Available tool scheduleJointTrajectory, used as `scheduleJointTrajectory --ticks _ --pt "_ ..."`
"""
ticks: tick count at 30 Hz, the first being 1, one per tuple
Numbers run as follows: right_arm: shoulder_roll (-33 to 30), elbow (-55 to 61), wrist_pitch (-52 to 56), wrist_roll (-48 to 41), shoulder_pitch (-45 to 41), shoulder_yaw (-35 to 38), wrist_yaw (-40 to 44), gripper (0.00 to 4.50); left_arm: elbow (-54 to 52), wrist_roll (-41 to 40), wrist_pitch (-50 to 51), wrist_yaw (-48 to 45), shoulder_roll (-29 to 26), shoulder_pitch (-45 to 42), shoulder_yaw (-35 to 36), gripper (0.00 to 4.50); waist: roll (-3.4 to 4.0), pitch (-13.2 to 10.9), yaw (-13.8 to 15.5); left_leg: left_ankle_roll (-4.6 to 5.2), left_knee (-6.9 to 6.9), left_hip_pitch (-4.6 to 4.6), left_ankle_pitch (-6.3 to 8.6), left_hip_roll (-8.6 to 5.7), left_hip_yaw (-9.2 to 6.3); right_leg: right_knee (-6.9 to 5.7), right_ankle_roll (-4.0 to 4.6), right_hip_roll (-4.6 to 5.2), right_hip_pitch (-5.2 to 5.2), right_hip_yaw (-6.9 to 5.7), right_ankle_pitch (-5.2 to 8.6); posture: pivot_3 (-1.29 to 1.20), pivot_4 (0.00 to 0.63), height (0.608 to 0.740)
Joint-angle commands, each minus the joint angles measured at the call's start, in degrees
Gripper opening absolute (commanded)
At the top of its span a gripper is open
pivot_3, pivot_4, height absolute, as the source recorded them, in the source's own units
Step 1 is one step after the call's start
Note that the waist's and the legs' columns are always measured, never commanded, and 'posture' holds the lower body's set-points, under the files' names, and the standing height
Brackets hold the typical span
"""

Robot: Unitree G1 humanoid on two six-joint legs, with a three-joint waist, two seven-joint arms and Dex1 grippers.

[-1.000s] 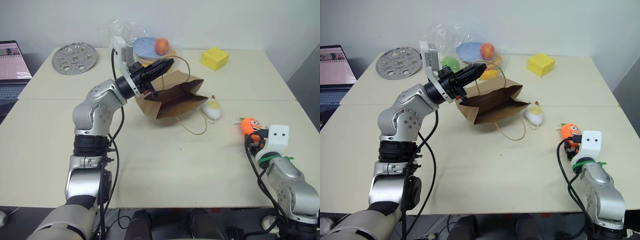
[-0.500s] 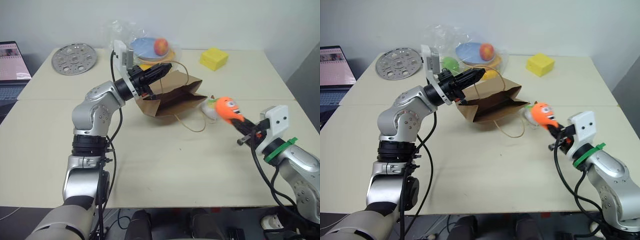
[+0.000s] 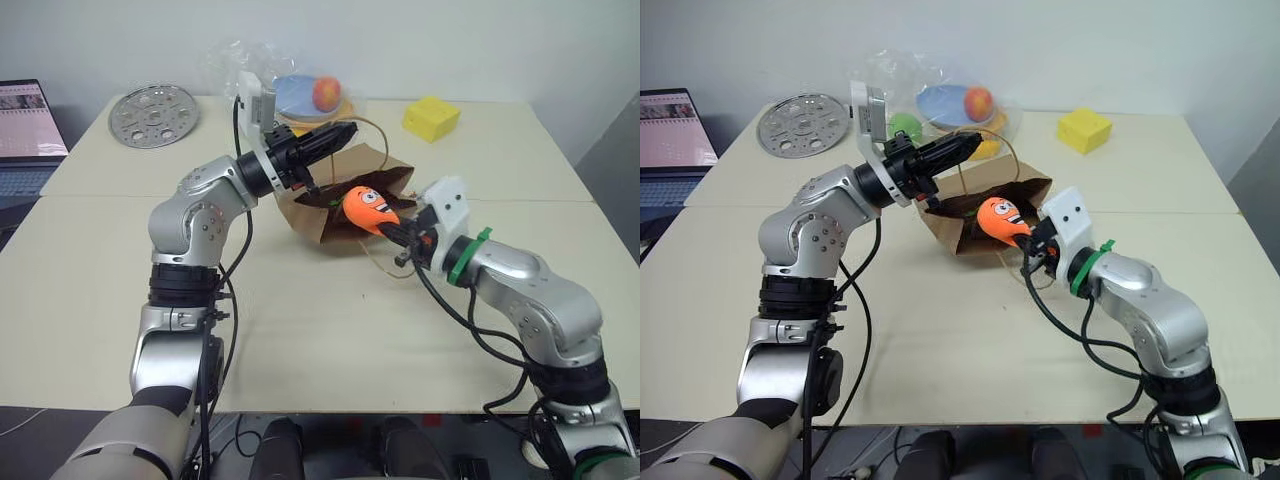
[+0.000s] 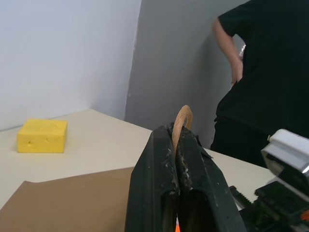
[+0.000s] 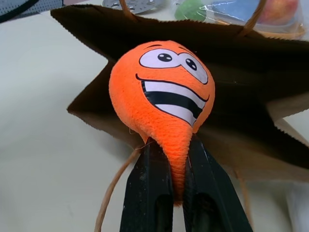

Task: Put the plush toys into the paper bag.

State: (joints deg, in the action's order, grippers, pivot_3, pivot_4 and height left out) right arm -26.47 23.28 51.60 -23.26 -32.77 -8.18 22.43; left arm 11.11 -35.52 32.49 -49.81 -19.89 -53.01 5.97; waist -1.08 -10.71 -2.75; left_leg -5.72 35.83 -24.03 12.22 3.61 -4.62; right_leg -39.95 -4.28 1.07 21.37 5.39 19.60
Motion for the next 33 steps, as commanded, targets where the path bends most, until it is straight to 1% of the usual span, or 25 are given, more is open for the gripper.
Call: scheduleJointTrajectory --ticks 1,4,7,14,21,25,29,31,32,33 --pt "-0.06 -1.36 -1.34 2.42 -1.76 -1.68 0.74 0.02 -3.08 -1.70 0.65 0.72 0.30 -1.59 1.15 0.00 0.00 0.00 0.00 0.00 -0.01 0.00 0.00 0.01 -0.02 0.00 0.00 0.00 0.00 -0.03 0.00 0.00 0.150 0.740" --pt "2.22 -4.07 -2.23 3.59 -3.65 -2.10 0.09 0.02 -3.86 -2.40 1.33 1.06 0.45 -1.16 1.14 0.00 0.00 0.00 -0.15 0.00 -0.01 0.00 0.00 0.00 -0.01 -0.01 0.00 0.00 0.00 -0.01 0.00 0.00 0.150 0.740" --pt "6.49 -9.57 -3.83 6.01 -7.15 -4.47 -0.79 0.02 -4.80 -5.25 3.88 3.73 2.16 -0.55 2.86 0.00 0.01 -0.01 -0.55 0.00 0.05 0.04 0.00 0.00 0.01 -0.05 0.00 0.00 -0.02 0.03 0.00 0.00 0.150 0.740" --pt "11.56 -16.01 -6.72 9.20 -9.95 -5.56 -0.68 0.02 -7.34 -11.54 8.45 10.00 5.30 -0.38 6.78 0.00 0.01 -0.01 -0.53 0.00 0.07 0.04 0.00 0.00 -0.02 -0.11 0.00 0.00 -0.01 0.00 -0.01 0.00 0.150 0.740" --pt "15.75 -25.01 -11.94 11.66 -12.18 -5.73 0.67 0.02 -10.10 -15.57 12.05 9.46 4.92 0.02 6.74 0.00 0.02 -0.01 -0.55 -0.01 0.04 0.06 -0.01 0.01 -0.02 -0.11 0.01 0.00 -0.01 -0.01 -0.01 0.00 0.150 0.740" --pt "17.33 -27.68 -13.17 11.72 -12.16 -5.39 1.50 0.02 -9.75 -15.13 11.91 8.70 3.56 -0.16 6.45 0.00 0.02 -0.01 -0.56 -0.01 0.04 0.06 -0.01 0.01 -0.02 -0.11 0.01 0.00 -0.01 -0.01 -0.01 0.00 0.150 0.740" --pt "16.21 -24.15 -12.65 10.66 -10.57 -4.80 4.04 1.16 -9.34 -13.14 11.03 6.58 1.41 1.30 5.06 0.00 0.03 -0.01 -0.55 -0.01 0.03 0.06 -0.01 0.01 -0.01 -0.10 0.01 0.00 -0.01 -0.01 -0.01 0.00 0.150 0.740" --pt "14.99 -21.17 -11.66 10.12 -9.41 -4.37 4.98 1.95 -8.99 -12.56 10.67 6.07 0.79 1.97 4.90 0.00 0.03 -0.02 -0.54 -0.02 0.00 0.06 -0.01 0.01 -0.01 -0.10 0.01 0.00 -0.01 -0.01 -0.01 0.00 0.150 0.740" --pt "14.07 -18.76 -10.69 9.49 -8.56 -3.87 5.46 2.24 -8.43 -11.82 10.00 5.74 0.42 2.23 4.77 0.00 0.03 -0.02 -0.47 -0.01 0.00 0.06 -0.01 0.02 -0.02 -0.09 0.01 0.00 -0.01 -0.02 -0.01 0.00 0.150 0.740" --pt "13.50 -17.00 -9.88 9.01 -7.97 -3.51 5.66 2.71 -8.18 -11.31 9.58 5.50 0.16 2.41 4.68 0.00 0.03 -0.02 -0.43 -0.01 -0.01 0.05 -0.01 0.02 -0.02 -0.08 0.01 0.00 -0.01 -0.03 -0.01 0.00 0.150 0.740"
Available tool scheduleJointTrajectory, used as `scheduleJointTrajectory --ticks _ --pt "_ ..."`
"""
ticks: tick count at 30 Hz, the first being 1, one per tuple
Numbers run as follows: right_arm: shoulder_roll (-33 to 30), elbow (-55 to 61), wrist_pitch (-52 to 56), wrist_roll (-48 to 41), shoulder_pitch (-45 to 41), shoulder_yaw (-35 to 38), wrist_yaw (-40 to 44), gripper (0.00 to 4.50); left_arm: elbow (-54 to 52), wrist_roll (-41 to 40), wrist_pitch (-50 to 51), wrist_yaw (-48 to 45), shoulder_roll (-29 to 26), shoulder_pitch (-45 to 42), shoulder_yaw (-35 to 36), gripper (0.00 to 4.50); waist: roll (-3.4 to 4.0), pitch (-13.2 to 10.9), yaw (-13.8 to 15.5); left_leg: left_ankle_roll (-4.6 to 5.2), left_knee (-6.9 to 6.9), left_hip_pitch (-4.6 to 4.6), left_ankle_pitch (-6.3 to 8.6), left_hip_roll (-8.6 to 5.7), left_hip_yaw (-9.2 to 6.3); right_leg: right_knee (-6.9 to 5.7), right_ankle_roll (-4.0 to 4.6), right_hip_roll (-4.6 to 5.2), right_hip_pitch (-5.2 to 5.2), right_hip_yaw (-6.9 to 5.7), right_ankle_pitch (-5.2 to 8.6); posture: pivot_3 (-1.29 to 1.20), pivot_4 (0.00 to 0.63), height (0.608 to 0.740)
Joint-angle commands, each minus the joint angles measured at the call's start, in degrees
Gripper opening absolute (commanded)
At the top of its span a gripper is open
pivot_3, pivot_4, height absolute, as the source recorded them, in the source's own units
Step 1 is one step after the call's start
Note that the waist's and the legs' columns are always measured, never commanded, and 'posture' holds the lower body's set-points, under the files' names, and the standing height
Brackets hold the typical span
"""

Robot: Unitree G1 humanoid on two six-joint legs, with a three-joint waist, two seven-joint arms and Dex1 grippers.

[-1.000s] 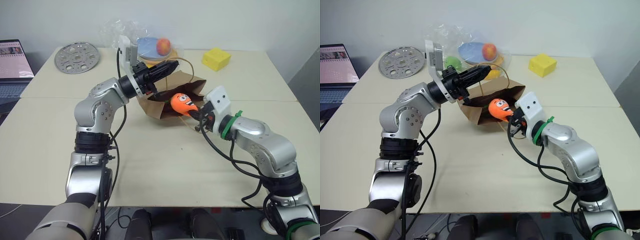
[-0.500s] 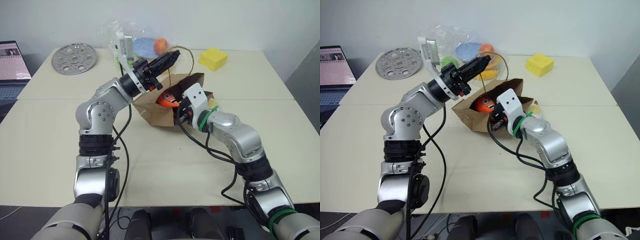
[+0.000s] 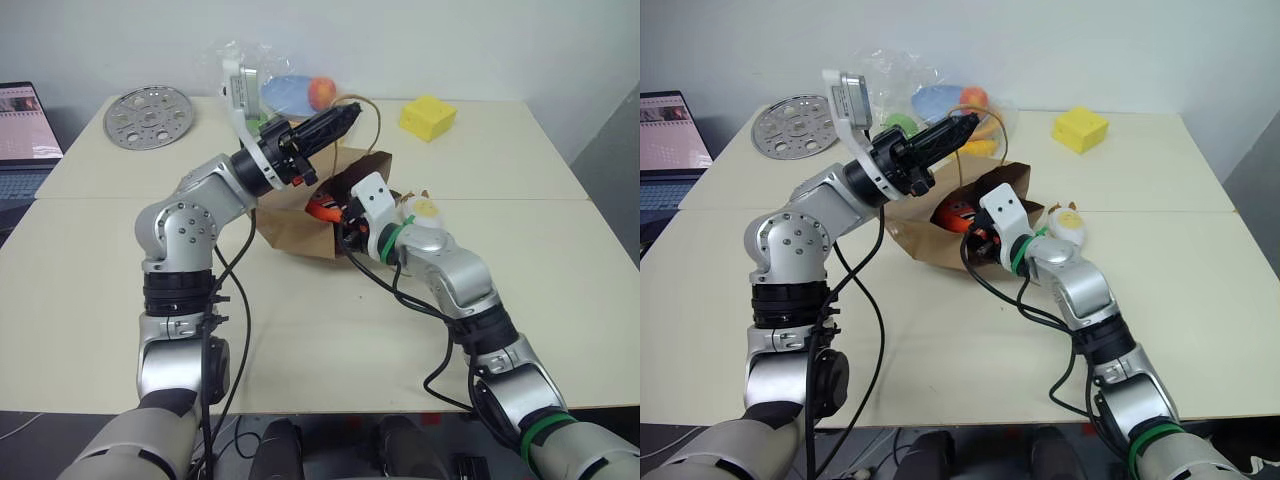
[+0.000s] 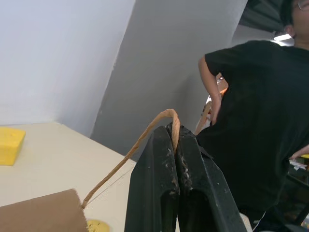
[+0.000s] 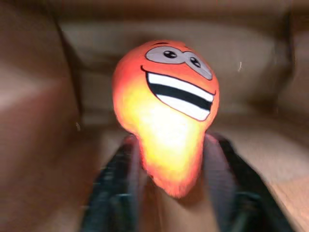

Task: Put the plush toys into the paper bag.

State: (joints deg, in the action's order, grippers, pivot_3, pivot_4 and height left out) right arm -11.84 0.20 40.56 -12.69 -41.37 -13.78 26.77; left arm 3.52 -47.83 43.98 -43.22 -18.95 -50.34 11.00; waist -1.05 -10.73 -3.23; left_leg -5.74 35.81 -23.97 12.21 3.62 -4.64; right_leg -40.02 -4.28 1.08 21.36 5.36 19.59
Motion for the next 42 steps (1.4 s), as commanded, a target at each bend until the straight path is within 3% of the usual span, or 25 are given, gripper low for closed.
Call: scheduleJointTrajectory --ticks 1,5,6,14,20,27,36,39,42 --pt "-1.72 8.26 2.23 -2.21 1.27 2.64 1.51 2.96 -0.19 1.32 -2.23 -1.34 -0.97 -0.19 -0.33 0.00 0.00 0.00 0.09 0.00 0.01 -0.01 0.00 0.00 0.00 0.00 0.00 0.00 0.00 -0.01 0.00 0.00 0.150 0.740" --pt "-3.25 18.02 8.31 -6.47 3.09 6.70 1.12 4.38 0.80 2.50 -3.32 -2.78 -1.57 0.09 -0.81 0.00 0.01 -0.01 0.14 0.00 0.02 -0.01 0.00 0.00 0.00 0.00 0.00 0.00 0.00 0.00 0.00 0.00 0.150 0.740" --pt "-3.72 20.39 9.98 -7.96 3.58 8.33 0.94 4.45 0.95 2.84 -3.56 -3.25 -1.86 0.23 -1.00 0.00 0.01 -0.01 0.13 0.01 0.01 -0.01 0.00 0.00 -0.01 0.00 0.00 0.00 0.00 -0.01 0.00 0.00 0.150 0.740" --pt "-6.51 26.50 14.67 -12.35 6.18 18.03 -2.69 4.45 2.36 3.52 -4.11 -4.65 -2.76 -0.28 -0.68 0.00 0.01 -0.01 0.13 0.01 0.02 -0.01 0.01 0.00 0.00 0.01 0.00 0.00 -0.01 0.01 0.00 0.00 0.150 0.740" --pt "-12.66 9.75 1.45 -0.16 8.50 17.81 -8.38 4.45 2.32 4.67 -4.58 -5.39 -4.62 -0.09 -0.76 0.00 0.00 0.00 0.10 0.02 0.02 0.00 0.01 -0.02 0.04 0.05 0.00 0.00 -0.02 0.06 0.00 0.00 0.150 0.740" --pt "-7.08 -7.43 -5.49 0.82 5.84 18.49 -10.79 4.45 1.47 4.73 -4.07 -5.61 -6.52 0.84 -0.26 0.00 0.02 -0.01 -0.55 0.02 -0.06 0.02 0.01 -0.01 0.09 0.04 0.00 -0.01 0.04 0.13 0.00 0.00 0.150 0.740" --pt "-4.17 -11.63 -6.27 0.04 3.95 18.40 -10.31 4.45 -0.07 4.52 -3.83 -4.65 -6.71 1.62 -0.23 0.00 0.03 -0.02 -0.10 0.01 -0.06 0.01 0.01 -0.01 0.07 0.04 0.00 0.00 0.03 0.10 0.00 0.00 0.150 0.740" --pt "-4.16 -12.14 -7.81 0.20 4.34 18.64 -10.09 3.88 -0.70 4.41 -3.63 -4.27 -6.65 1.90 -0.27 0.00 0.04 -0.02 -0.07 0.01 -0.05 0.01 0.01 -0.01 0.08 0.05 0.00 0.00 0.02 0.10 0.00 0.00 0.150 0.740" --pt "-4.63 -10.86 -8.18 0.54 5.46 18.35 -10.01 2.81 -0.79 4.35 -3.55 -4.27 -6.66 1.95 -0.24 0.00 0.04 -0.02 -0.08 0.01 -0.06 0.01 0.01 -0.01 0.08 0.04 0.00 0.00 0.03 0.10 0.00 0.00 0.150 0.740"
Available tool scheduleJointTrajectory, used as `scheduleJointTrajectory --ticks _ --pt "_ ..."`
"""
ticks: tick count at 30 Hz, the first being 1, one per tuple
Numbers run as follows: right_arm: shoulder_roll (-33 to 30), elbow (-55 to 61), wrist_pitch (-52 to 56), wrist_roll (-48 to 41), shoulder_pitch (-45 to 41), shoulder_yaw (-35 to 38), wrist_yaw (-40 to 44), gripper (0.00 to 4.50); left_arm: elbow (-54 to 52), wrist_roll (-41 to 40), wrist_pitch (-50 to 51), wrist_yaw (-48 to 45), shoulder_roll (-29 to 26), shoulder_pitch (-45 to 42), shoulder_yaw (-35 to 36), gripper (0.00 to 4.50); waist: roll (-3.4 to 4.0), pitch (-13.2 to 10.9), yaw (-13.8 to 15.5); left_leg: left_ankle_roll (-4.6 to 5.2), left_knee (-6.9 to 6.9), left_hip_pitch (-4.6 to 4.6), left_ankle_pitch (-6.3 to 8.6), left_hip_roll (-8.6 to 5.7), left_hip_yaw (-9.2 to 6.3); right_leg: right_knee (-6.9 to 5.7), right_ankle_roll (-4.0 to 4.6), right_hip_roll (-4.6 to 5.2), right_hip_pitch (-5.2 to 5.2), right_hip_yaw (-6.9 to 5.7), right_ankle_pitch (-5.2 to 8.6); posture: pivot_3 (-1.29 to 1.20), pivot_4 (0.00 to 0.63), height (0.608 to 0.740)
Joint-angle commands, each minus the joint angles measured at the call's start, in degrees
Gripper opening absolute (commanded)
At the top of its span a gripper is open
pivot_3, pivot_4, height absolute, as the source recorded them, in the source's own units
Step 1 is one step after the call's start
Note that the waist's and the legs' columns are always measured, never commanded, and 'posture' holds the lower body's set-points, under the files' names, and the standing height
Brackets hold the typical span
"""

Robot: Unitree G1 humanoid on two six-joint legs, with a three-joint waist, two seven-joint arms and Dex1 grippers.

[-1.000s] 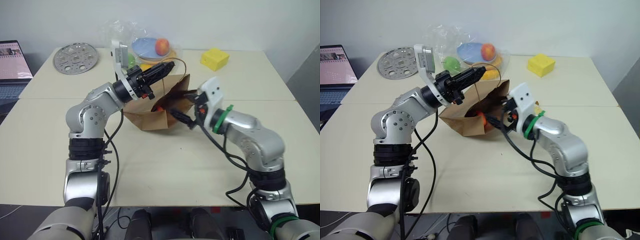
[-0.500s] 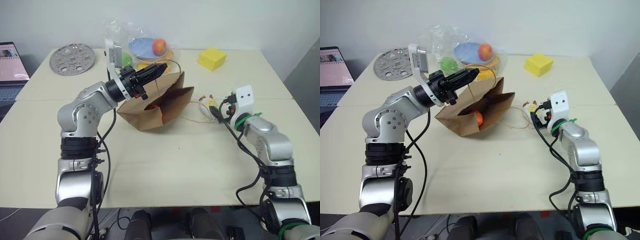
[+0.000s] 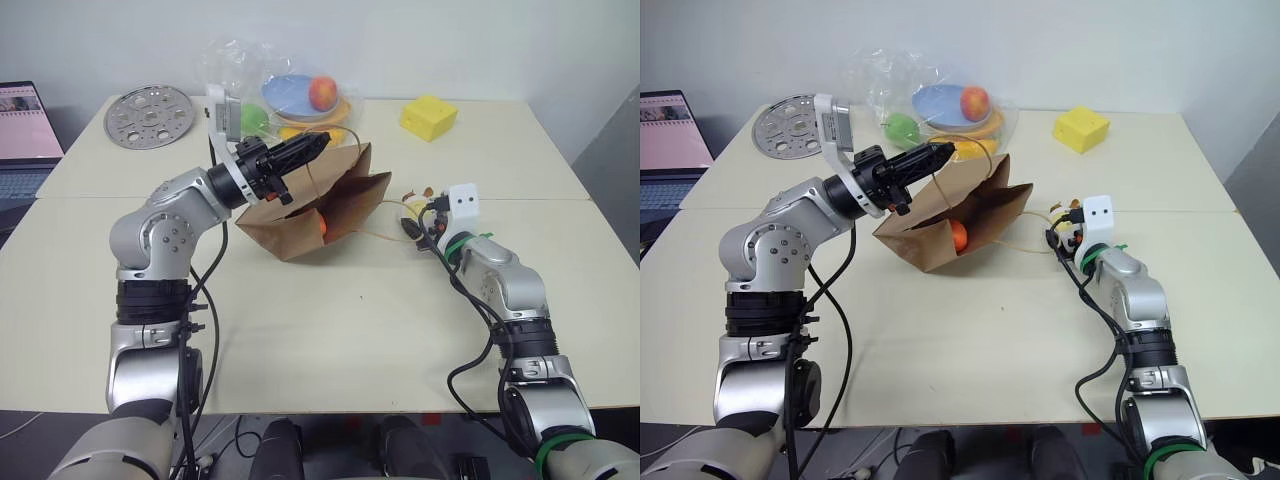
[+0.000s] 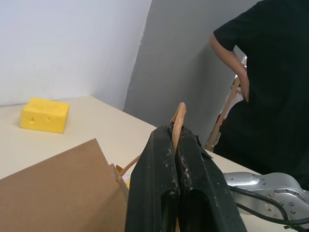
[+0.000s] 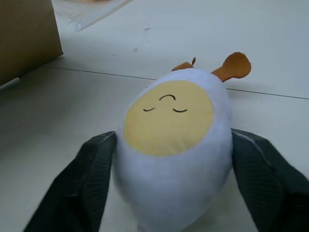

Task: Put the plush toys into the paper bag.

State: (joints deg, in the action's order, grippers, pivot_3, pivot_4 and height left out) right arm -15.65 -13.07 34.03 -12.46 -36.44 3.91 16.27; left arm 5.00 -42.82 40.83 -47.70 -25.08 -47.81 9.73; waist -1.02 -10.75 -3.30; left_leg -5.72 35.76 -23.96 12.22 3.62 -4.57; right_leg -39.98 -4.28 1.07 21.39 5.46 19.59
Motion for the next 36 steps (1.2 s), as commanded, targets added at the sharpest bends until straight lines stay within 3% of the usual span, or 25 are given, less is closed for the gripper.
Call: scheduleJointTrajectory --ticks 1,6,9,17,21,25,28,36 --pt "-1.04 2.84 -1.92 0.54 1.02 0.55 0.49 2.45 -2.31 -0.63 -0.43 0.17 -0.49 -0.57 0.97 0.00 0.00 0.00 0.00 0.00 0.00 0.00 0.00 0.00 0.00 0.00 0.00 0.00 0.00 0.00 0.00 0.00 0.150 0.740" --pt "-2.01 4.73 -2.98 0.84 2.57 1.07 0.16 0.70 -1.60 -0.27 -0.89 -0.26 -0.14 -1.02 0.48 0.00 0.00 0.00 0.02 0.00 0.00 -0.01 0.00 0.00 0.00 0.00 0.00 0.00 0.00 0.00 0.00 0.00 0.150 0.740" --pt "-3.46 7.77 -3.59 0.51 2.83 3.30 -1.05 0.01 -1.50 -0.19 -1.10 -0.84 -0.21 -0.92 0.39 0.00 0.00 0.00 0.07 0.00 0.01 -0.01 0.00 0.00 0.00 0.00 0.00 0.00 -0.01 0.00 0.00 0.00 0.150 0.740" --pt "-7.07 22.39 5.34 -6.01 0.60 6.78 1.09 0.01 -1.57 -0.35 -1.09 -1.73 -0.34 -0.34 0.37 0.00 0.07 -0.04 -0.14 0.01 -0.01 0.02 0.00 0.01 -0.01 0.00 0.00 -0.01 -0.01 0.01 0.00 0.00 0.150 0.740" --pt "-6.65 30.32 18.51 -18.98 -3.85 10.18 3.50 0.01 0.10 0.26 -1.72 -2.44 -0.11 -1.76 0.00 0.00 0.11 -0.07 -0.07 0.01 0.00 -0.01 0.00 0.00 0.00 0.00 0.00 -0.01 0.00 0.02 0.00 0.00 0.150 0.740" --pt "-11.80 35.53 27.08 -24.72 -4.49 5.87 9.34 0.01 1.23 0.69 -2.17 -2.73 -0.12 -2.92 -0.07 0.00 0.11 -0.07 0.11 0.01 -0.01 -0.01 0.01 0.00 -0.03 0.01 0.00 -0.01 0.00 -0.04 0.00 0.00 0.150 0.740" --pt "-14.98 35.86 28.77 -24.65 -5.11 1.55 11.63 0.01 1.19 0.49 -2.03 -2.97 -0.33 -3.11 -0.07 0.00 0.11 -0.07 0.21 0.01 0.00 -0.02 0.01 -0.01 -0.04 0.06 0.00 0.00 -0.04 -0.04 0.00 0.00 0.150 0.740" --pt "-12.26 30.84 25.36 -21.05 -6.22 -4.31 11.40 0.01 1.48 0.71 -2.40 -3.17 0.12 -3.91 0.02 0.00 0.11 -0.07 0.10 0.01 0.02 -0.03 0.01 -0.01 -0.02 0.05 0.00 -0.01 -0.01 -0.02 0.00 0.00 0.150 0.740"
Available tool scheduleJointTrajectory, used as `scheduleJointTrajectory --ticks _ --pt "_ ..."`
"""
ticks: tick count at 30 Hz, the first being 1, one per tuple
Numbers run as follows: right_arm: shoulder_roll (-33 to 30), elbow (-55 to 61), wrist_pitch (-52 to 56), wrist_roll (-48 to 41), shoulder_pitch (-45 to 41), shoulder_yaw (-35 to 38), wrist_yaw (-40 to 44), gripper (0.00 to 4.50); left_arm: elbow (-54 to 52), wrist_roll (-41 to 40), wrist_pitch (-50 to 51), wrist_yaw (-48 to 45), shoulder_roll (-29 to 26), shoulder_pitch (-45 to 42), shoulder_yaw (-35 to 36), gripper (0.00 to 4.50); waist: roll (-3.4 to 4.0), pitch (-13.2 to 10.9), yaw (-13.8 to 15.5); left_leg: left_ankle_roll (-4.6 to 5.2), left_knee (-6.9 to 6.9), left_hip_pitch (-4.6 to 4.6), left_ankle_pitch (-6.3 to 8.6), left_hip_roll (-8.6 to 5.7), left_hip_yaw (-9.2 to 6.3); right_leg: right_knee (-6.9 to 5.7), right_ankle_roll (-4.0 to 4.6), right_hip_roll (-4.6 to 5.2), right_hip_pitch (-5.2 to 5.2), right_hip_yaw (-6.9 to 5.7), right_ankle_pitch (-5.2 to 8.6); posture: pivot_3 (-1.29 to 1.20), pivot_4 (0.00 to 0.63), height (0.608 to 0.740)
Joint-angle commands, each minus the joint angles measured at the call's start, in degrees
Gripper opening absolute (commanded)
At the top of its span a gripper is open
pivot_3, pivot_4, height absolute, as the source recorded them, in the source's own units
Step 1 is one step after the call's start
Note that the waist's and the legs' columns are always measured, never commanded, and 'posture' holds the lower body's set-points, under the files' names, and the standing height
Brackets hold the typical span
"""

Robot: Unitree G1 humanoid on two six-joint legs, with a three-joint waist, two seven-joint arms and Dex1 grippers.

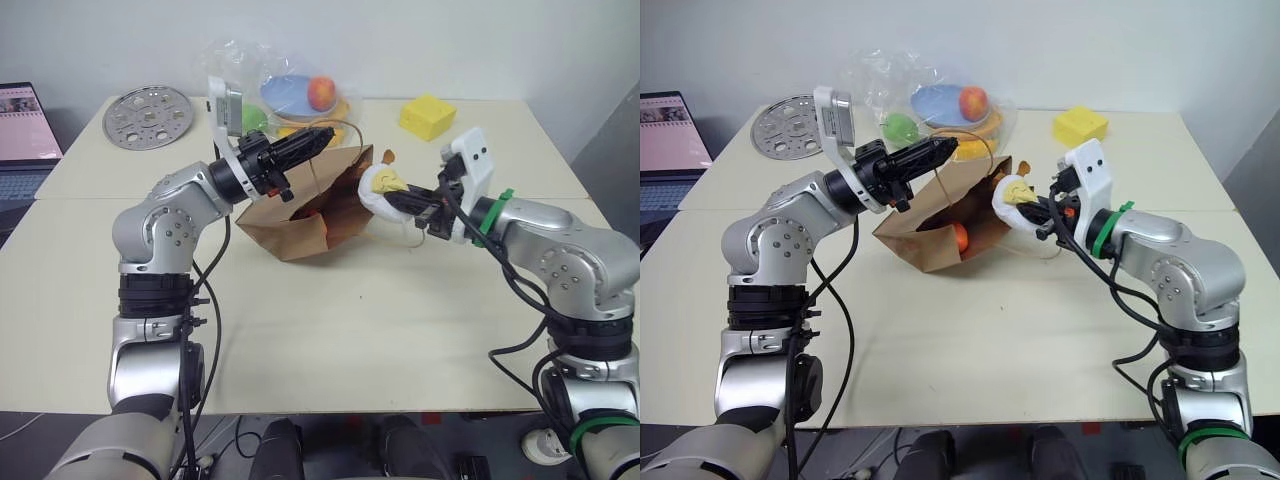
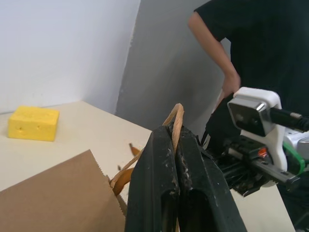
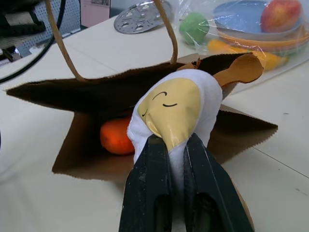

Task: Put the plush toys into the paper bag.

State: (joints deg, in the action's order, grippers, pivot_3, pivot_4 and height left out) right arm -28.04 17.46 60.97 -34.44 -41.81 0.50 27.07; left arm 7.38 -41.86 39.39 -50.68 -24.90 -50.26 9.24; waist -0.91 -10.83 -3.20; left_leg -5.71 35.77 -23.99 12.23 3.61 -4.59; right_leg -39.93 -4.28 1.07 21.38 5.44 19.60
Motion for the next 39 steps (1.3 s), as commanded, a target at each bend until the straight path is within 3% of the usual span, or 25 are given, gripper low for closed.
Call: scheduleJointTrajectory --ticks 1,18,22,28,35,39 --pt "0.22 0.17 -1.60 0.97 -0.83 -1.11 0.67 0.01 -0.94 -0.33 -0.86 -0.22 -0.05 -1.51 0.62 0.00 0.00 0.00 0.00 0.00 -0.01 -0.01 0.00 0.00 0.00 0.00 0.00 0.00 0.01 0.00 0.00 0.00 0.150 0.740" --pt "9.71 -8.50 -4.87 5.13 -6.05 -6.15 0.31 0.01 -3.65 -2.70 1.84 -1.95 1.02 -0.30 -0.30 0.00 0.00 0.00 -0.05 0.00 -0.02 -0.01 0.00 0.01 -0.01 -0.01 0.00 0.00 0.03 -0.03 0.00 0.00 0.150 0.740" --pt "16.66 -20.54 -11.38 10.95 -8.23 -6.85 -4.57 0.01 -4.29 -3.41 2.76 -2.77 2.73 -1.29 -1.53 0.00 0.00 0.00 -0.16 -0.01 -0.01 0.02 -0.01 0.01 -0.01 -0.06 0.00 -0.01 0.02 -0.02 0.00 0.00 0.150 0.740" --pt "20.49 -28.87 -18.31 15.82 -9.30 -4.83 -8.95 0.01 -5.43 -4.29 3.64 -2.87 2.16 -0.34 -1.19 0.00 0.00 0.00 -0.09 -0.01 -0.03 -0.03 0.00 0.02 -0.01 -0.04 0.00 0.00 0.07 -0.04 0.00 0.00 0.150 0.740" --pt "24.01 -32.15 -19.69 15.37 -10.27 -2.20 -9.47 0.01 -6.00 -5.08 3.96 -2.00 2.39 -0.39 -1.02 0.00 0.01 -0.01 -0.13 -0.01 -0.06 -0.02 -0.01 0.02 -0.01 -0.04 0.00 0.00 0.08 -0.03 0.00 0.00 0.150 0.740" --pt "24.19 -31.23 -20.03 14.44 -9.11 -1.51 -8.32 1.35 -6.11 -5.01 3.78 -1.91 2.20 -0.15 -1.11 0.00 0.01 -0.01 -0.14 -0.02 -0.05 -0.02 -0.01 0.02 0.00 -0.05 0.00 0.00 0.08 -0.03 0.00 0.00 0.150 0.740"
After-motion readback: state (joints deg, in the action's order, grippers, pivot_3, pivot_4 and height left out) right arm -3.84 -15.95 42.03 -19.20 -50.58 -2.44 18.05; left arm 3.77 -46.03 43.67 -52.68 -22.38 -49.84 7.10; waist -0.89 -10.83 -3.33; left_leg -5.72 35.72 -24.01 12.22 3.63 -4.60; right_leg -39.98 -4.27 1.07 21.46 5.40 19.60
